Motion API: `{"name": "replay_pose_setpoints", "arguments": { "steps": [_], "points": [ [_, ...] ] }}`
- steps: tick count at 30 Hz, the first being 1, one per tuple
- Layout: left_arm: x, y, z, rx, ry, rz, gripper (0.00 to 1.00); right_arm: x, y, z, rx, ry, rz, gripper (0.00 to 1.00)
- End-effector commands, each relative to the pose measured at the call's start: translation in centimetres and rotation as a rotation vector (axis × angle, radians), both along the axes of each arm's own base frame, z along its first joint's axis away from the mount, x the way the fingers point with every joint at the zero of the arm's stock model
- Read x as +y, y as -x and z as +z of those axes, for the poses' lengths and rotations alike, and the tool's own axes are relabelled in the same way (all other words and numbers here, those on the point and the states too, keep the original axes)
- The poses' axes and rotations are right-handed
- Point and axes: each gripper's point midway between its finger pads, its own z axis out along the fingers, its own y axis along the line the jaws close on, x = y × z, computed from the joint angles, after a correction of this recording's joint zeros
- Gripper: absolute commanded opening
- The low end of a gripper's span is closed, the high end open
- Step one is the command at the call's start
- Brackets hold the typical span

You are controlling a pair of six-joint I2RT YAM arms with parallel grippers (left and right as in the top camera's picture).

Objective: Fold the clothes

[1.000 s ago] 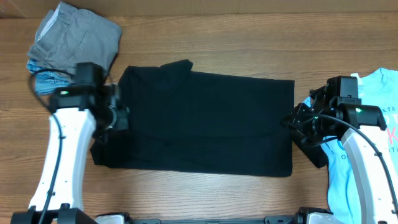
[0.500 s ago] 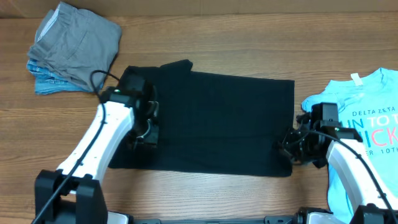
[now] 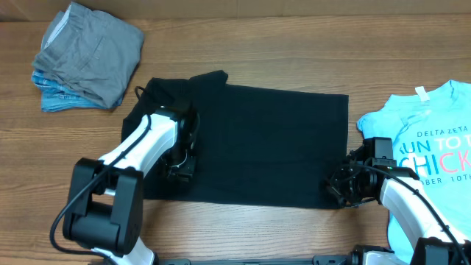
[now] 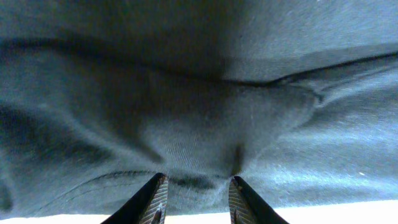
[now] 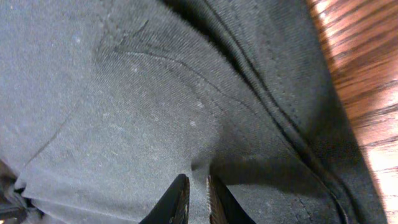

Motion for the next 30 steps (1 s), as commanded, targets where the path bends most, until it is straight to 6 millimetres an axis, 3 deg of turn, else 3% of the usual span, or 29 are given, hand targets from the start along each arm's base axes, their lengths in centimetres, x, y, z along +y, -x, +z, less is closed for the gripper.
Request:
{"name": "replay_pose_setpoints", "arguments": {
  "steps": [1, 3, 6, 8, 14, 22, 24, 25, 26, 30],
  "points": [
    [-0.2, 0.8, -0.7, 0.036, -0.018, -0.048, 0.38, -0.3, 0.0, -0.3, 0.015, 0.016, -0.036, 0.14],
    [-0.5, 1.2, -0.6, 0.051, -0.023, -0.064, 0.38, -0.3, 0.0, -0.3, 0.015, 0.016, -0.036, 0.14],
    [-1.0, 2.0, -0.3, 0.074, -0.039, -0.073, 0.5, -0.3, 0.0, -0.3, 0.015, 0.016, -0.036, 0.14],
    [-1.1, 2.4, -0.2, 0.081, -0.055, -0.084, 0.53, -0.3, 0.1, -0.3, 0.016, 0.016, -0.036, 0.14],
    [0.4, 1.8, -0.6, 0.028, -0.169, -0.051, 0.56, -0.3, 0.1, -0.3, 0.016, 0.016, -0.036, 0.13],
    [0.5, 2.0, -1.5, 0.014, -0.168, -0.052, 0.32, -0.5, 0.1, -0.4, 0.018, 0.025, -0.041, 0.1],
    [0.8, 2.0, -1.5, 0.013, -0.183, -0.057, 0.21, -0.5, 0.1, -0.4, 0.017, 0.026, -0.041, 0.1],
    [0.9, 2.0, -1.5, 0.013, -0.189, -0.059, 0.08, -0.5, 0.0, -0.4, 0.017, 0.026, -0.041, 0.1],
    [0.9, 2.1, -1.4, 0.016, -0.191, -0.059, 0.04, -0.5, 0.0, -0.4, 0.017, 0.026, -0.041, 0.09],
    [1.4, 1.5, -0.6, 0.007, -0.225, -0.061, 0.04, -0.5, 0.1, -0.4, 0.018, 0.026, -0.041, 0.08]
  ]
}}
